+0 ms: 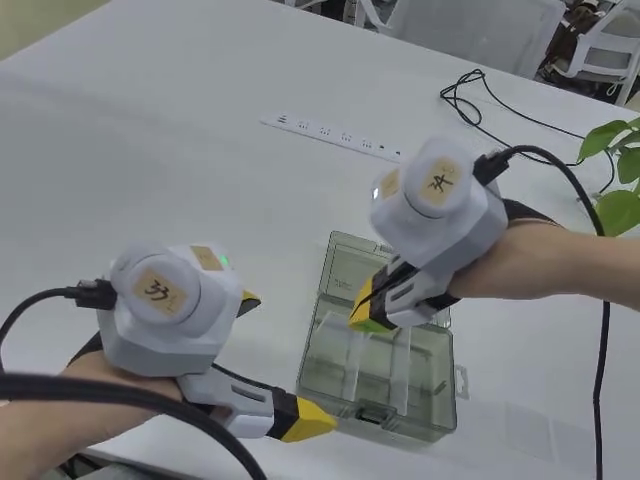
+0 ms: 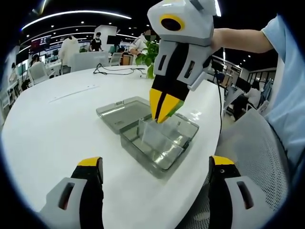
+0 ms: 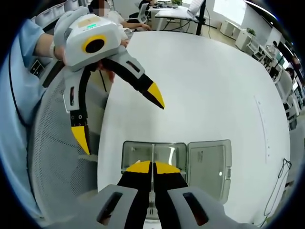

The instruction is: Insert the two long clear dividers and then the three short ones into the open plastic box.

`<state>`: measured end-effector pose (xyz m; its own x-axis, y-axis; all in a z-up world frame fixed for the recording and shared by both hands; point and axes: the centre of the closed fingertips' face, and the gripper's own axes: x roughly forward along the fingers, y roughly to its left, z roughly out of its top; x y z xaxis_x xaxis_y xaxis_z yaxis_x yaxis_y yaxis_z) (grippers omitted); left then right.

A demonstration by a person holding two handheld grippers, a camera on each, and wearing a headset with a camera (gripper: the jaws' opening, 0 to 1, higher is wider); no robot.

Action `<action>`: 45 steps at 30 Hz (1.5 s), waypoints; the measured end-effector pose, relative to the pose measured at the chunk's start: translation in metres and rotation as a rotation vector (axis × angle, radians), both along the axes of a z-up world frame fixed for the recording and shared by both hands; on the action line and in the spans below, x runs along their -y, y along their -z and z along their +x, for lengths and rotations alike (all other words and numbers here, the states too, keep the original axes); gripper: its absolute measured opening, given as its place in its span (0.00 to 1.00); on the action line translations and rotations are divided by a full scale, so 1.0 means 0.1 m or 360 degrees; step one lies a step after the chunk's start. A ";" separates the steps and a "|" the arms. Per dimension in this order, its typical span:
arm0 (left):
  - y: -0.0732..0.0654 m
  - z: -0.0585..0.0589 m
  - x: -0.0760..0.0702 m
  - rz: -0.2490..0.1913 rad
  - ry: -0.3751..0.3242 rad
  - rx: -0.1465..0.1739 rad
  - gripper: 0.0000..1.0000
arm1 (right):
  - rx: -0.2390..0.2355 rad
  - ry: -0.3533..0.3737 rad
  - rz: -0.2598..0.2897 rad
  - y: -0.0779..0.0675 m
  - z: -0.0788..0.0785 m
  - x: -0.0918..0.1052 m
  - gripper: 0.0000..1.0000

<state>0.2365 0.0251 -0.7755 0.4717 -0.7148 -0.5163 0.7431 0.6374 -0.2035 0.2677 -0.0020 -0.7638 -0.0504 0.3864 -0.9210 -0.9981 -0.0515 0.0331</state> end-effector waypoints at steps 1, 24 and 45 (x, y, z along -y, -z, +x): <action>0.00 0.00 0.00 -0.0002 0.0001 0.0000 0.93 | 0.0007 0.0006 -0.0006 0.01 0.01 0.00 0.02; 0.03 -0.02 0.03 -0.0006 0.0018 -0.0020 0.92 | -0.0011 -0.0001 -0.0006 0.14 0.00 -0.04 0.02; 0.04 -0.02 0.03 -0.0009 0.0024 -0.0025 0.91 | -0.0039 0.0000 -0.0098 0.38 0.00 -0.05 0.02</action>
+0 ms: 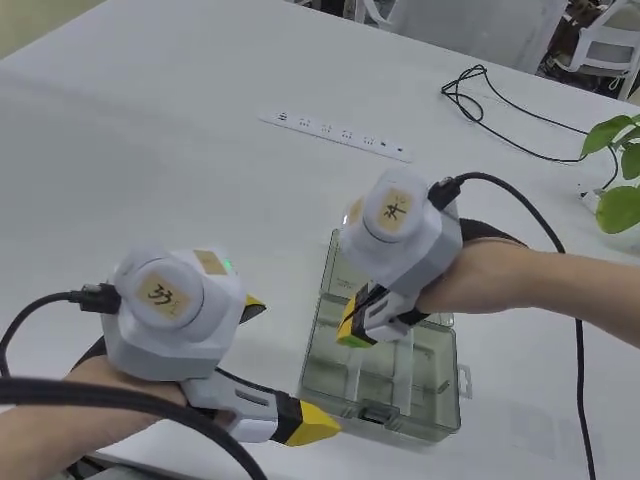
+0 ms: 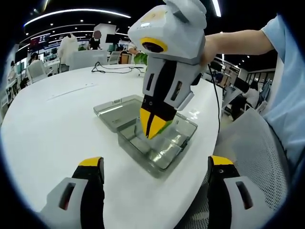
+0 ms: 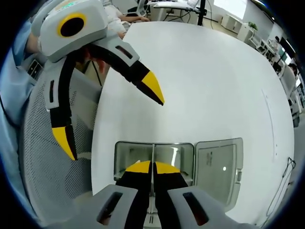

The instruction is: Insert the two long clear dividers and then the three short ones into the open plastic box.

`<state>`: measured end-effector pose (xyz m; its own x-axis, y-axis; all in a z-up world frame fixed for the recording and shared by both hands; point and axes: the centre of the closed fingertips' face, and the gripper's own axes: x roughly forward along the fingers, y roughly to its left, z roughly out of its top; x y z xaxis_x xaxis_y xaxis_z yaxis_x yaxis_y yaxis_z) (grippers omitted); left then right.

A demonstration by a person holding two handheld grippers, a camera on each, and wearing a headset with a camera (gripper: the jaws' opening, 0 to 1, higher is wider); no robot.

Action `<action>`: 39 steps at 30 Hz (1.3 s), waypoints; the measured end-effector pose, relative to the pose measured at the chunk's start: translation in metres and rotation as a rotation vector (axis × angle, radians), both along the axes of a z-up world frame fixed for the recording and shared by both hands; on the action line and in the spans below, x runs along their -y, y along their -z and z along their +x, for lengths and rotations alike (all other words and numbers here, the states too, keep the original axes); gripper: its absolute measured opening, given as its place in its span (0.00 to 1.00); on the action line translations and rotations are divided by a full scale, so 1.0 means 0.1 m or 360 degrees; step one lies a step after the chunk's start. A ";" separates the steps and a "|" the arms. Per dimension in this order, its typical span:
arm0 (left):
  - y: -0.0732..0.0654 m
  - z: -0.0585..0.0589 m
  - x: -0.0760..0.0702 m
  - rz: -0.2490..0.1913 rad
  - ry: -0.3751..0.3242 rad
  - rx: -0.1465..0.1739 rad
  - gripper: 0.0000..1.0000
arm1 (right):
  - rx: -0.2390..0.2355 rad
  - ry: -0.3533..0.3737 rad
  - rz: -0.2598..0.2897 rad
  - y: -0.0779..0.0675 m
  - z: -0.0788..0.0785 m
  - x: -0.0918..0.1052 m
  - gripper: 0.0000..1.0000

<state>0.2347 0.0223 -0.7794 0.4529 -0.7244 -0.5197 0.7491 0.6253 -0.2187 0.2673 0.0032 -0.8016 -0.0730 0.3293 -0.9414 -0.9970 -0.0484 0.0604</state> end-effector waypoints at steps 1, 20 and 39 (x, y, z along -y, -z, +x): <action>0.00 0.00 0.00 0.0001 -0.0001 0.0001 0.92 | 0.0002 -0.0001 -0.0004 0.01 0.00 0.00 0.02; -0.04 0.01 0.02 -0.0013 -0.0004 0.0017 0.91 | 0.0050 -0.0028 -0.0033 0.07 0.00 0.00 0.02; -0.08 0.04 0.00 -0.0012 -0.0009 0.0021 0.92 | 0.0045 -0.0103 0.0259 -0.12 -0.11 0.05 0.41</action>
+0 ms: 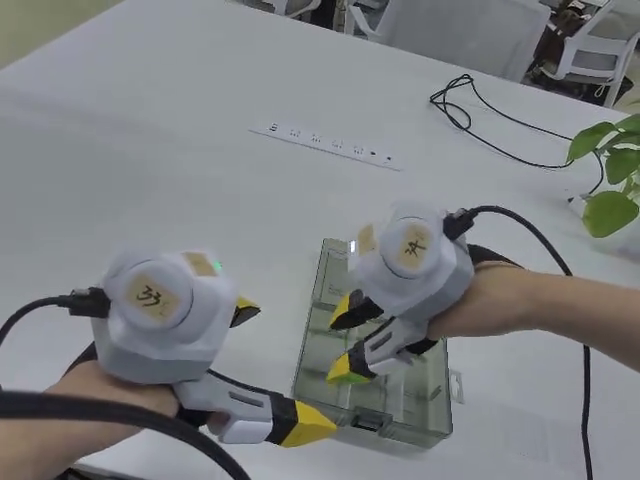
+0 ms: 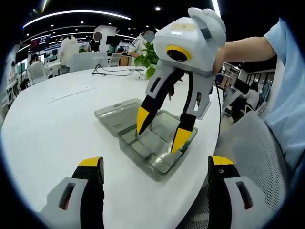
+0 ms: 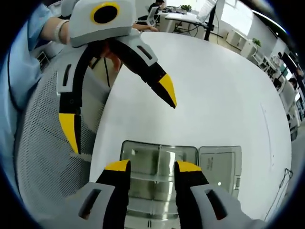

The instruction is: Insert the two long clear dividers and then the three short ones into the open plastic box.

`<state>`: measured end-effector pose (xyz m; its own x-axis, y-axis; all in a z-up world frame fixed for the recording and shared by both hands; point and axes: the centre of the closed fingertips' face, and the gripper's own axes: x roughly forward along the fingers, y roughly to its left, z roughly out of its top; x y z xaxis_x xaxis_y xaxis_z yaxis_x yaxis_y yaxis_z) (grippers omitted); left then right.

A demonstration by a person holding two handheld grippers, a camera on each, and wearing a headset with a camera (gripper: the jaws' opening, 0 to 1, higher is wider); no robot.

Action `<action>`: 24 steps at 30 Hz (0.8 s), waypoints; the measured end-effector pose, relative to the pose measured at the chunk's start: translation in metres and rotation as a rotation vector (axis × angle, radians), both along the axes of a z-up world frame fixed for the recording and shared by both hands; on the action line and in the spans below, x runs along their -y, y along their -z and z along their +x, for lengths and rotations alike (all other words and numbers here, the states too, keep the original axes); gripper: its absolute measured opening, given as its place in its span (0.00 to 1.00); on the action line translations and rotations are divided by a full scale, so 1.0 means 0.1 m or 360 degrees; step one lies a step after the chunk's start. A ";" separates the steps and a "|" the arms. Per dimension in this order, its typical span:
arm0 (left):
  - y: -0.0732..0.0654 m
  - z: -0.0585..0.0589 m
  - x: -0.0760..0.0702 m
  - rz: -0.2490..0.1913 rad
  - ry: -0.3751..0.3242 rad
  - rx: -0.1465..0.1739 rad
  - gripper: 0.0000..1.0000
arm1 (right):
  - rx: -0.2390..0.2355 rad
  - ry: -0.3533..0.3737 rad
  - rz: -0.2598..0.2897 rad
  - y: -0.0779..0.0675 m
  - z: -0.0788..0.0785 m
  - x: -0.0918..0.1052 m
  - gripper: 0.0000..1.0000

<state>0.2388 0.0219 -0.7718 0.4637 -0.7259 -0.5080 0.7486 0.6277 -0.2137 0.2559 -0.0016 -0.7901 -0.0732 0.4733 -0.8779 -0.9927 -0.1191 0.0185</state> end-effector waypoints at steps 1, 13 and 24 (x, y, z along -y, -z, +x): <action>0.00 0.00 0.00 -0.0001 0.0001 0.0002 0.92 | -0.0005 0.0019 0.0028 -0.01 0.00 0.00 0.45; -0.06 -0.01 0.01 -0.0018 0.0004 0.0009 0.94 | -0.0004 0.0206 0.0316 -0.17 -0.02 0.15 0.92; -0.10 0.01 -0.01 -0.0031 -0.0012 0.0018 0.95 | 0.0020 0.0475 0.0432 -0.24 0.07 0.50 1.00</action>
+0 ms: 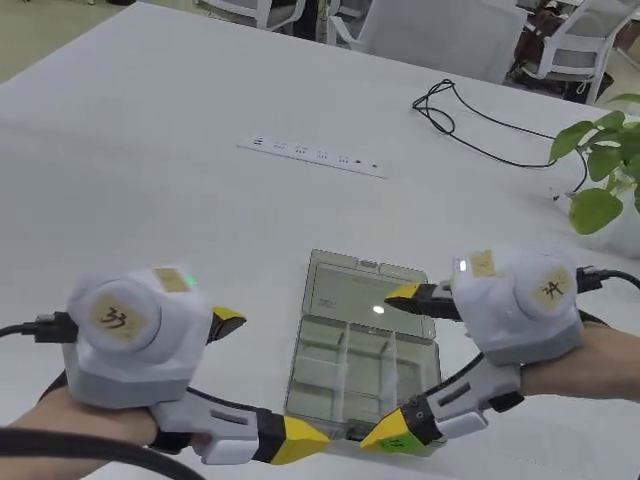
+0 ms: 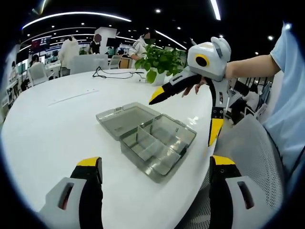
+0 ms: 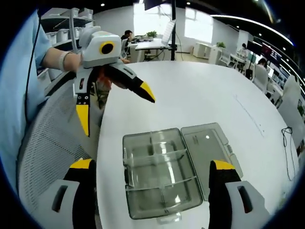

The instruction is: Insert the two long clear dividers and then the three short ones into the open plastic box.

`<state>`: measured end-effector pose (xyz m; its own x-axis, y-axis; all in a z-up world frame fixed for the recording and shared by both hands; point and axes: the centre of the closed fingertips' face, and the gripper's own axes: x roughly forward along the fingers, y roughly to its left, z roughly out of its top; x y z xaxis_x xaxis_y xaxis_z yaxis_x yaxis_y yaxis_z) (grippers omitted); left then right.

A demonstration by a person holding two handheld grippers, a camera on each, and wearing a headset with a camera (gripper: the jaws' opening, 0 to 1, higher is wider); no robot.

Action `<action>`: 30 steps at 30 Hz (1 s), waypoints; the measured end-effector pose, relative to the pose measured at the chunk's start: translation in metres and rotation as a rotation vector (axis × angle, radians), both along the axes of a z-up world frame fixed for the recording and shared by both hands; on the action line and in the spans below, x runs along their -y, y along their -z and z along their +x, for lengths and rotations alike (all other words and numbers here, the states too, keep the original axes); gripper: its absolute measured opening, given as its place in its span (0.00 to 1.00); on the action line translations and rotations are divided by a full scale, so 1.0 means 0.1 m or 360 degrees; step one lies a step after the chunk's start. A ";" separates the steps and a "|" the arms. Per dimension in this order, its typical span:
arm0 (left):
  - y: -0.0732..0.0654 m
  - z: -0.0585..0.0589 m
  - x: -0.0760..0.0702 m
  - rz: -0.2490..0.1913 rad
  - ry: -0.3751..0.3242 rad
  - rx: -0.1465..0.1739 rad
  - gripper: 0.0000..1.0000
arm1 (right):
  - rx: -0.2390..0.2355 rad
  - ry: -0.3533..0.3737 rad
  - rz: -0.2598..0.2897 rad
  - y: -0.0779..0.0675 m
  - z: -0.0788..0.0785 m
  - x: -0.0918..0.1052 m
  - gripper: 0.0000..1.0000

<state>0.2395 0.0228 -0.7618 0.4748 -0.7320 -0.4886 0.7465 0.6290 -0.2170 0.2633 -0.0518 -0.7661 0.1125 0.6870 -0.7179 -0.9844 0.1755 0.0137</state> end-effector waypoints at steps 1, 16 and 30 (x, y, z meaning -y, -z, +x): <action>0.00 0.00 0.00 -0.0001 -0.0001 0.0001 0.95 | -0.0022 0.0053 0.0033 -0.01 0.01 0.04 1.00; -0.03 0.05 -0.02 -0.0025 -0.0041 0.0009 0.95 | -0.0041 0.0343 -0.0173 0.27 0.08 1.13 0.97; -0.02 0.04 -0.04 -0.0021 -0.0050 0.0009 0.94 | -0.0057 0.0260 -0.0468 0.57 0.02 1.71 0.88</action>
<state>0.2437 0.0268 -0.7596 0.5003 -0.7232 -0.4762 0.7276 0.6492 -0.2215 0.2651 -0.2229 -0.8228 0.1748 0.4246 -0.8883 -0.9428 0.3324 -0.0266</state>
